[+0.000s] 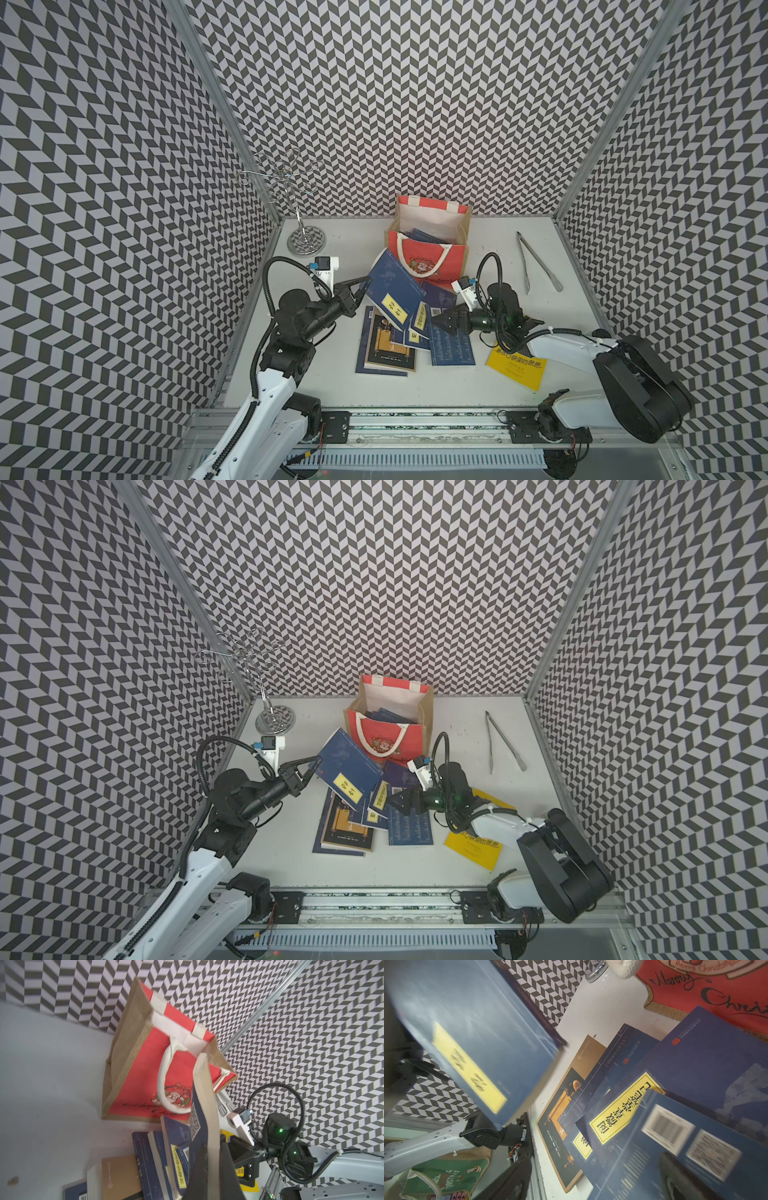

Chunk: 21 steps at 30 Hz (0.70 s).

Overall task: Put the books into the canvas bag
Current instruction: Pick up the book from the book.

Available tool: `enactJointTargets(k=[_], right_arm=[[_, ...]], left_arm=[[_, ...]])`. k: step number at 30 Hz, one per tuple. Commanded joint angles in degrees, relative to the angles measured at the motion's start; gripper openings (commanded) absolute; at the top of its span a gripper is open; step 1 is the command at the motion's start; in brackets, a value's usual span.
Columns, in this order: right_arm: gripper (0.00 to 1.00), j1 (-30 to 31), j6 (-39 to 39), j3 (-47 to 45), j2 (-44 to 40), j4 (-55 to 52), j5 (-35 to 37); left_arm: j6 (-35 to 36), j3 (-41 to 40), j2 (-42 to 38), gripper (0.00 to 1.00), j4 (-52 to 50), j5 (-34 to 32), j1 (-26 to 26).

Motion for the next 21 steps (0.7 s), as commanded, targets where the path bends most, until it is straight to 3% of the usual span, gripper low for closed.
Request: enactJointTargets(k=[1,5,12,21], right_arm=[[0.95,-0.19,-0.65,-0.36,-2.24,0.69,0.93],[0.95,-0.27,-0.89,-1.26,-3.92,-0.22,1.93],[0.95,-0.22,-2.21,-1.21,-10.90,-5.63,5.87],[0.96,-0.25,-7.23,10.13,-22.42,-24.32,26.23]], left_arm=[[-0.60,6.50,1.41,0.00,2.29,3.75,1.06],[-1.18,16.61,7.69,0.00,2.52,4.24,1.19],[-5.81,26.45,20.88,0.00,14.73,0.42,1.21],[-12.88,32.52,37.39,0.00,29.67,-5.02,0.11]])
